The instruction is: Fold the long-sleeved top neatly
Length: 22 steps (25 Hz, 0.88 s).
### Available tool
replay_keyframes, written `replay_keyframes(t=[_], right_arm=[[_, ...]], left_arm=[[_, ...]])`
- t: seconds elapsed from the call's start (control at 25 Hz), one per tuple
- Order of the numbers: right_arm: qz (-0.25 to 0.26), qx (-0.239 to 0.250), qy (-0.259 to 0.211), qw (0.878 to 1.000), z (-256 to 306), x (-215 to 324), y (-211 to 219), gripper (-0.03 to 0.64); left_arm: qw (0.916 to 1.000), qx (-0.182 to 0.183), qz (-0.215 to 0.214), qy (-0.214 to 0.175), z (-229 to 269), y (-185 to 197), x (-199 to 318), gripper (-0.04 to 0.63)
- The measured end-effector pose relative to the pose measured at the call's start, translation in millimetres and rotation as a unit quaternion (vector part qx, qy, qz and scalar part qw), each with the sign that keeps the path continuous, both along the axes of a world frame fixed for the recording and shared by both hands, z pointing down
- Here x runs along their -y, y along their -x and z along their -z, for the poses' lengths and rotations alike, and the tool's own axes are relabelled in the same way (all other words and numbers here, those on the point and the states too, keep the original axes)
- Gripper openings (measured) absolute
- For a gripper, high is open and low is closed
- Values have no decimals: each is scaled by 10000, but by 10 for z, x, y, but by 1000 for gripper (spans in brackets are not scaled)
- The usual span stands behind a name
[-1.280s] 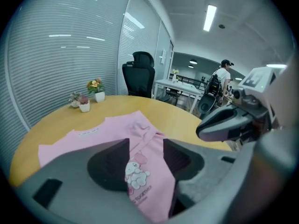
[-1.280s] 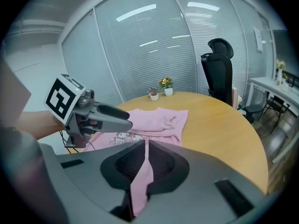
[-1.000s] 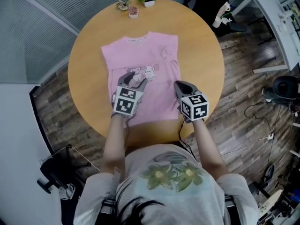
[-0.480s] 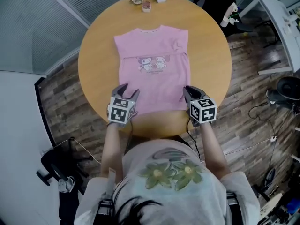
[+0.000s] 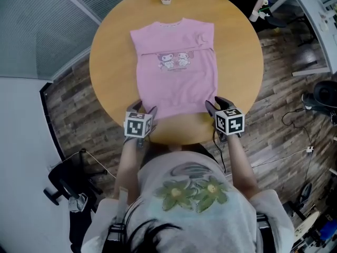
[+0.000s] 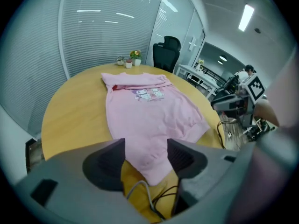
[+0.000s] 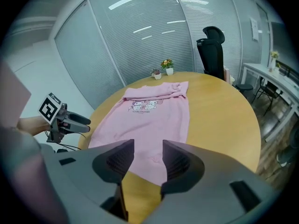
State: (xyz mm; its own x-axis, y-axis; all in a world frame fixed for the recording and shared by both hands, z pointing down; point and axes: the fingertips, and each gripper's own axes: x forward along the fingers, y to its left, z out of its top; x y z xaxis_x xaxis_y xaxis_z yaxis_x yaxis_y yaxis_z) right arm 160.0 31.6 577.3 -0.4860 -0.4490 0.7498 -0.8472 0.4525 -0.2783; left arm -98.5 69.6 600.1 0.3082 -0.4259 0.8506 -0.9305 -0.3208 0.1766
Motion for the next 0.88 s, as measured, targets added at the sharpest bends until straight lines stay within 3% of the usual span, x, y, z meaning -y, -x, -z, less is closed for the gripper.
replay_keyframes(t=[0.52, 0.88], right_arm=[[-115, -347, 513, 9980, -402, -366, -142, 212], [-248, -624, 671, 9955, -693, -413, -248, 211]], left_arm=[[9980, -102, 106, 608, -369, -1, -405, 264], [9941, -352, 484, 901, -575, 11, -521, 264]])
